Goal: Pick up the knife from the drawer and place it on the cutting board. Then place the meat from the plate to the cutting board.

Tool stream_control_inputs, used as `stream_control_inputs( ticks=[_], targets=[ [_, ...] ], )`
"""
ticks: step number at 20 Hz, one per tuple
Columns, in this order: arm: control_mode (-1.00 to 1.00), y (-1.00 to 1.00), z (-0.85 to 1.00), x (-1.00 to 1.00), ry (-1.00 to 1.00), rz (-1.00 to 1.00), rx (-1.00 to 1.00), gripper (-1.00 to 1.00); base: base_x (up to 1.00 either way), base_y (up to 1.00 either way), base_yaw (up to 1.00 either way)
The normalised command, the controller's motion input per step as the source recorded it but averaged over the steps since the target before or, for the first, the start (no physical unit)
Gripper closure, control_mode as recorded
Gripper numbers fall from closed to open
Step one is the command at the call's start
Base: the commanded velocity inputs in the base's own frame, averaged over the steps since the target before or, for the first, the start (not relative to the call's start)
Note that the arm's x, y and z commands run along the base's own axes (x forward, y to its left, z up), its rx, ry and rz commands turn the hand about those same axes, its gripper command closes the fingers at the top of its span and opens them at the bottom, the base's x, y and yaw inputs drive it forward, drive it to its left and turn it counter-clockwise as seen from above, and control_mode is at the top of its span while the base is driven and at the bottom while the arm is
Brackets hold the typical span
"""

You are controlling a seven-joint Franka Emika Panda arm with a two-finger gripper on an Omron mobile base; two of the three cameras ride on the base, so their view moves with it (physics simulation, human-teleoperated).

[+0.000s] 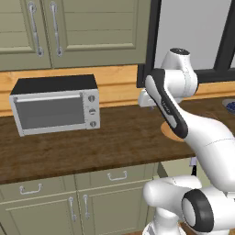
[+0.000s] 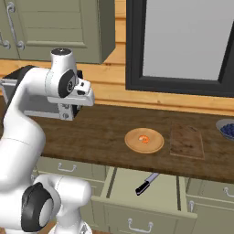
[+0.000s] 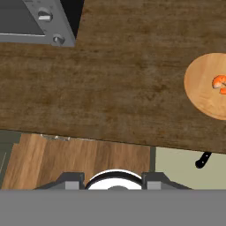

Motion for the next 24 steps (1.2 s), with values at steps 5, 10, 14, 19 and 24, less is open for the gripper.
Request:
stream_control_inputs(
  ticks=[5, 10, 14, 19, 24],
  targets=[
    [-1.0, 0.0, 0.0, -0.24, 0.0, 0.0, 0.0, -1.0, 0.0, 0.0, 0.0],
    [-1.0, 0.0, -0.08, -0.56, 0.01, 0.0, 0.0, -1.0, 0.0, 0.0, 0.0],
    [-1.0, 0.0, -0.14, -0.65, 0.0, -0.07, 0.0, -1.0, 0.0, 0.0, 0.0],
    [-1.0, 0.0, -0.22, -0.79, 0.0, -0.07, 0.0, -1.0, 0.0, 0.0, 0.0],
    [-1.0, 0.0, -0.25, -0.67, 0.0, -0.05, 0.0, -1.0, 0.0, 0.0, 0.0]
  ],
)
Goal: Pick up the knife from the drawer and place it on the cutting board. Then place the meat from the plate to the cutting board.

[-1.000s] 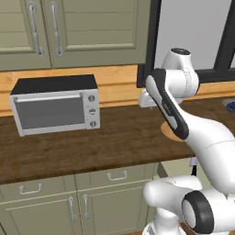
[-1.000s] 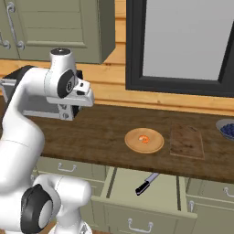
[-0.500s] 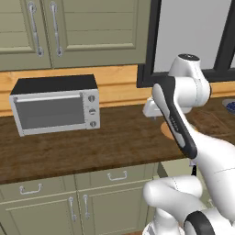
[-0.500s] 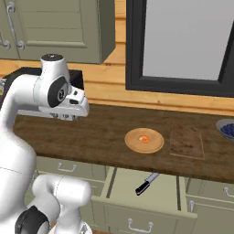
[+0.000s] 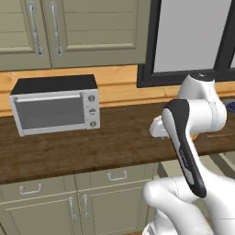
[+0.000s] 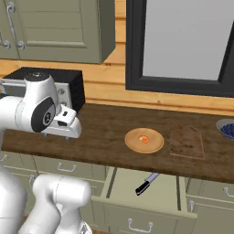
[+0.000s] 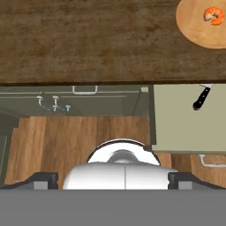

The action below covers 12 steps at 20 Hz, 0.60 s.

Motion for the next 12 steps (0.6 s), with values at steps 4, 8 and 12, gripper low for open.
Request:
stream_control_inputs(
  ticks=[4, 8, 12],
  targets=[
    [-1.0, 0.03, -0.13, -0.32, 0.0, -0.04, 0.0, -1.0, 0.0, 0.0, 0.0],
    [1.0, 0.0, 0.0, 0.0, 0.0, 0.0, 0.0, -1.0, -0.09, 0.56, -0.22],
    [1.0, 0.0, 0.0, 0.0, 0.0, 0.0, 0.0, -1.0, -0.12, 0.91, -0.42]
  ],
)
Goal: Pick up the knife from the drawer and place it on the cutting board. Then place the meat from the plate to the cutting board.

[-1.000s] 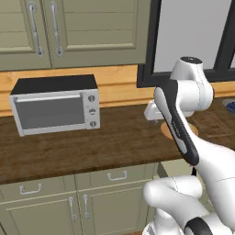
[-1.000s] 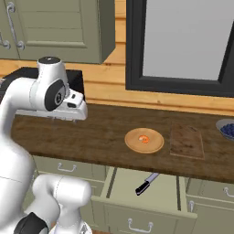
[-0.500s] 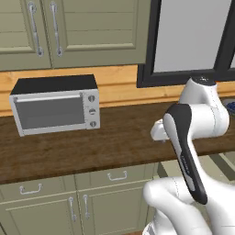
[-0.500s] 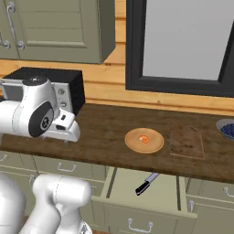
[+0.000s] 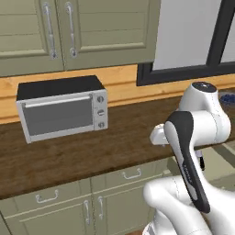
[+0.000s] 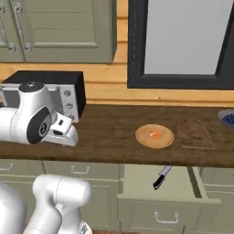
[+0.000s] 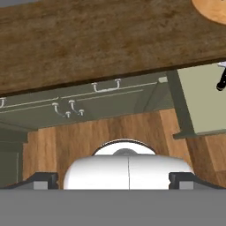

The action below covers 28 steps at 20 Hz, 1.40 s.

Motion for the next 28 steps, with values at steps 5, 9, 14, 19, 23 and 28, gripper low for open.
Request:
stream_control_inputs(
  ticks=[5, 9, 14, 19, 23, 28],
  targets=[
    [1.0, 0.0, 0.0, 0.0, 0.0, 0.0, 0.0, -1.0, 0.0, 0.2, -0.48],
    [1.0, 0.0, 0.0, 0.0, 0.0, 0.0, 0.0, -1.0, 0.05, 0.0, -0.55],
    [1.0, 0.0, 0.0, 0.0, 0.0, 0.0, 0.0, -1.0, 0.14, 0.06, -0.61],
    [1.0, 0.0, 0.0, 0.0, 0.0, 0.0, 0.0, -1.0, 0.37, 0.52, -0.56],
    [1.0, 0.0, 0.0, 0.0, 0.0, 0.0, 0.0, -1.0, 0.55, 0.67, -0.42],
    [1.0, 0.0, 0.0, 0.0, 0.0, 0.0, 0.0, -1.0, 0.0, 0.01, -0.38]
  ],
)
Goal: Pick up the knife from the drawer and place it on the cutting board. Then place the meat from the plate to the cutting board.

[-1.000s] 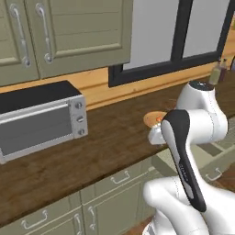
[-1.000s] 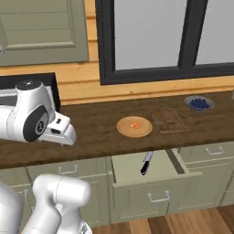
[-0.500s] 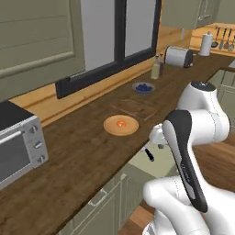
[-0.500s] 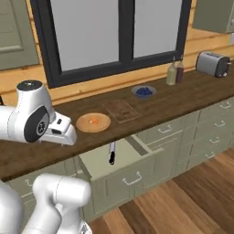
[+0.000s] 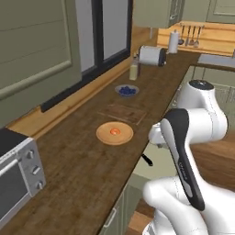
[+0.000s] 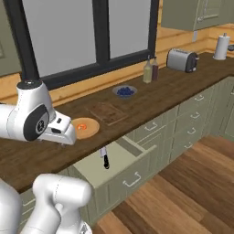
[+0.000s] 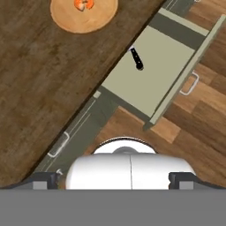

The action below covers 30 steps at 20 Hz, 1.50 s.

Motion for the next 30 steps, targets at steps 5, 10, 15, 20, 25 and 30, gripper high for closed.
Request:
stream_control_inputs(
  ticks=[5, 10, 15, 20, 25, 30],
  targets=[
    [1.0, 0.0, 0.0, 0.0, 0.0, 0.0, 0.0, -1.0, 0.16, 0.0, -0.45],
    [-1.0, 0.0, -0.06, 0.01, 0.02, -0.08, 0.0, -1.0, 0.13, 0.0, -0.34],
    [-1.0, -0.15, -0.66, 0.62, 0.17, -0.19, 0.0, -1.0, 0.0, 0.0, 0.0],
    [-1.0, -0.46, -0.65, 0.88, 0.2, -0.07, 0.0, -1.0, 0.0, 0.0, 0.0],
    [-1.0, -0.32, -0.64, 0.7, 0.23, 0.0, 0.0, -1.0, 0.0, 0.0, 0.0],
    [-1.0, -0.21, -0.5, 0.57, 0.1, -0.01, 0.0, -1.0, 0.0, 0.0, 0.0]
  ],
)
